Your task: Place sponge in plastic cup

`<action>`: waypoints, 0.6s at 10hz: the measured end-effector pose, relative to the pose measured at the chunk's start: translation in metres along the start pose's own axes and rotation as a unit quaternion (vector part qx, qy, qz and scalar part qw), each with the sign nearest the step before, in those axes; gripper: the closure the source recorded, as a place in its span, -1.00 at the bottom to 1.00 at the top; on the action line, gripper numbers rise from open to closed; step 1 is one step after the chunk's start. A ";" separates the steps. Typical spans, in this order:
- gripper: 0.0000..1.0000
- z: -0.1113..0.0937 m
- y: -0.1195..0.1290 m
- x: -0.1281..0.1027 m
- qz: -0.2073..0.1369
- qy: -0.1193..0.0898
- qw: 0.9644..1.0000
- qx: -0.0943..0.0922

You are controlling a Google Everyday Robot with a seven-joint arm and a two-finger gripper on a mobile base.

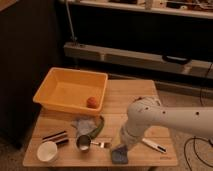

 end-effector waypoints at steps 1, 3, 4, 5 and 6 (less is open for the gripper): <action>1.00 0.001 0.001 -0.004 -0.002 -0.001 1.000 0.000; 0.99 0.003 0.003 -0.009 -0.009 -0.003 1.000 0.005; 0.92 0.003 0.003 -0.009 -0.012 -0.002 1.000 0.009; 0.70 0.004 0.002 -0.008 -0.013 0.000 1.000 0.013; 0.45 0.006 0.002 -0.007 -0.016 0.002 1.000 0.016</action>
